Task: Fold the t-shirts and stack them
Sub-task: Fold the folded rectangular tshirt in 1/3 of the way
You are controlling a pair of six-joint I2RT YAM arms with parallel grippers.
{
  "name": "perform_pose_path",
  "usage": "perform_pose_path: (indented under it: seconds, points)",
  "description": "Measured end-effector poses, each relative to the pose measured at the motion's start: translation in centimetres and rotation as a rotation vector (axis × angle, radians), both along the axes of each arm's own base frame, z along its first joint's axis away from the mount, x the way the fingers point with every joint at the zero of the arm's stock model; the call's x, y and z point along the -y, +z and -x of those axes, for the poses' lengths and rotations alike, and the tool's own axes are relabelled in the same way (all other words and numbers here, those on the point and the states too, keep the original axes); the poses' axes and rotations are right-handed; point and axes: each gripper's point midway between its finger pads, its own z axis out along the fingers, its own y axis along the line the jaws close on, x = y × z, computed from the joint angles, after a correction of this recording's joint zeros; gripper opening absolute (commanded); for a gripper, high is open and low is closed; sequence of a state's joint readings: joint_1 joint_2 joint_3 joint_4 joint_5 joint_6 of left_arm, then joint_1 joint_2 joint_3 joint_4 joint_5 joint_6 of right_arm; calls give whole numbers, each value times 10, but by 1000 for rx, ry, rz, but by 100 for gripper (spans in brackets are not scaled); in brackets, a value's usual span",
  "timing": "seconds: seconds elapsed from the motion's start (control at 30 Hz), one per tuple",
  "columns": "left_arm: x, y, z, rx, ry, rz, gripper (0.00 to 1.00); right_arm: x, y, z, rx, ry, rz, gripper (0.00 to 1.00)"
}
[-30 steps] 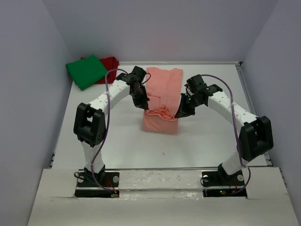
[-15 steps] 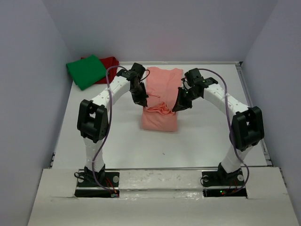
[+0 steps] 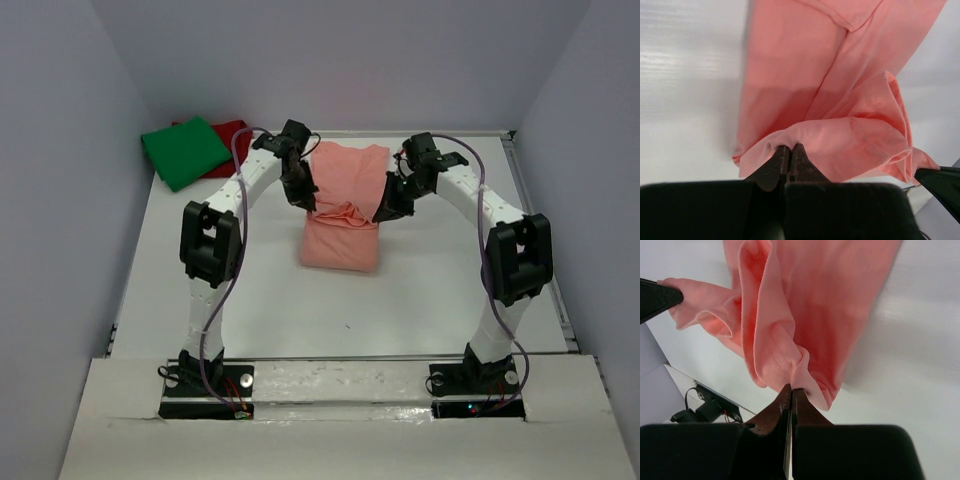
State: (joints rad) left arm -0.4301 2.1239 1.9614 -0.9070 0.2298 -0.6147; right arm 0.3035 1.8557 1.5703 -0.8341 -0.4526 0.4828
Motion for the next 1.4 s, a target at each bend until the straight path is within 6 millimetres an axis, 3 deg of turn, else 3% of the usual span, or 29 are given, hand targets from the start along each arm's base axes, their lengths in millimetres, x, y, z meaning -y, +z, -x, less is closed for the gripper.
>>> perform_pose_path:
  seconds: [0.2,0.5,0.77,1.4]
  points:
    - [5,-6,-13,8,-6,-1,0,2,-11,-12,-7,6,10,0]
    - [6,-34,-18,-24,-18,-19,0,4,-46,-21,-58,18,34,0]
    - [7,-59,-26,-43,-26,-34,0,1,-71,-47,-60,20,44,0]
    - [9,-54,-41,8,-27,-23,0,19,-98,-79,-27,-18,70,0]
